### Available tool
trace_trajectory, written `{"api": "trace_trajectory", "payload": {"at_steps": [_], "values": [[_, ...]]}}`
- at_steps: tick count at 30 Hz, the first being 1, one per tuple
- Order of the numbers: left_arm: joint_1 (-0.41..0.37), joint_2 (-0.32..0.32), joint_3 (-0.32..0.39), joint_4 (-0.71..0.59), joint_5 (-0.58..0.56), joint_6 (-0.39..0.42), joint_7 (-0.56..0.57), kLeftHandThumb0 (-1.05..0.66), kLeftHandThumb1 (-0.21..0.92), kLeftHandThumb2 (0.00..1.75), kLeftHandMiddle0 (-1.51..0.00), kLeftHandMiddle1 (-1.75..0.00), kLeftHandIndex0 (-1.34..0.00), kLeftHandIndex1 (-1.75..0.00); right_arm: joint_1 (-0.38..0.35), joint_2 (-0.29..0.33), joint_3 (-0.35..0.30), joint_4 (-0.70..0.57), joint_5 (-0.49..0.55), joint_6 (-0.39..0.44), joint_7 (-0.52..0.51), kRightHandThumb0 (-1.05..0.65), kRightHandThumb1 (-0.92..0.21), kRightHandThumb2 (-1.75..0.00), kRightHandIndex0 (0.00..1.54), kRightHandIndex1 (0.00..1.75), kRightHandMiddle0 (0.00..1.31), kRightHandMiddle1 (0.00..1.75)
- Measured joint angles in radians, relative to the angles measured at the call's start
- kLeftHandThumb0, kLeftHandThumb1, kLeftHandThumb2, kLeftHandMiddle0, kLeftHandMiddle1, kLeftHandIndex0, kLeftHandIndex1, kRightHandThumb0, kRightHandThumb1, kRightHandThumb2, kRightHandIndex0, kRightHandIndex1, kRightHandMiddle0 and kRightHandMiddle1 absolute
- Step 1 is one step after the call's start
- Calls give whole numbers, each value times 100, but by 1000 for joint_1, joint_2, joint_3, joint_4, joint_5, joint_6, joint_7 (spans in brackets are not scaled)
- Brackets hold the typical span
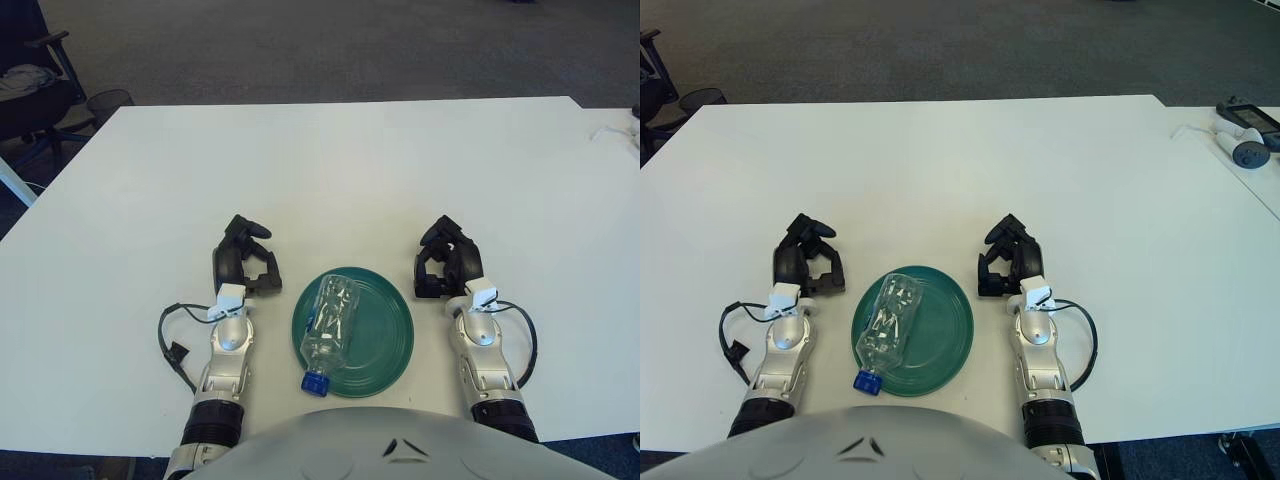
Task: Put the bottle into the plate.
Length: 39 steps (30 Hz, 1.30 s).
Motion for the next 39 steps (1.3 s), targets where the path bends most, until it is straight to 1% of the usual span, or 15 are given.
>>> {"api": "trace_trajectory", "payload": {"at_steps": [7, 20, 31, 39], "values": [[3, 0, -2, -4, 0, 2, 0, 0, -7, 175, -88, -175, -71, -172, 0, 2, -1, 2, 0, -3, 1, 0, 2, -169, 88, 169, 64, 175], [13, -1, -4, -15, 0, 20, 0, 0, -7, 175, -88, -175, -72, -171, 0, 7, 3, 1, -25, 2, -32, 0, 0, -168, 84, 172, 63, 175], [17, 0, -8, -18, 1, 21, 0, 0, -7, 175, -88, -175, -72, -171, 1, 6, 4, 0, -27, 2, -33, 0, 0, -166, 87, 168, 63, 175], [21, 0, -8, -22, 3, 24, 0, 0, -7, 175, -88, -175, -71, -171, 1, 6, 4, -2, -27, 10, -32, 0, 1, -167, 87, 169, 63, 175]]}}
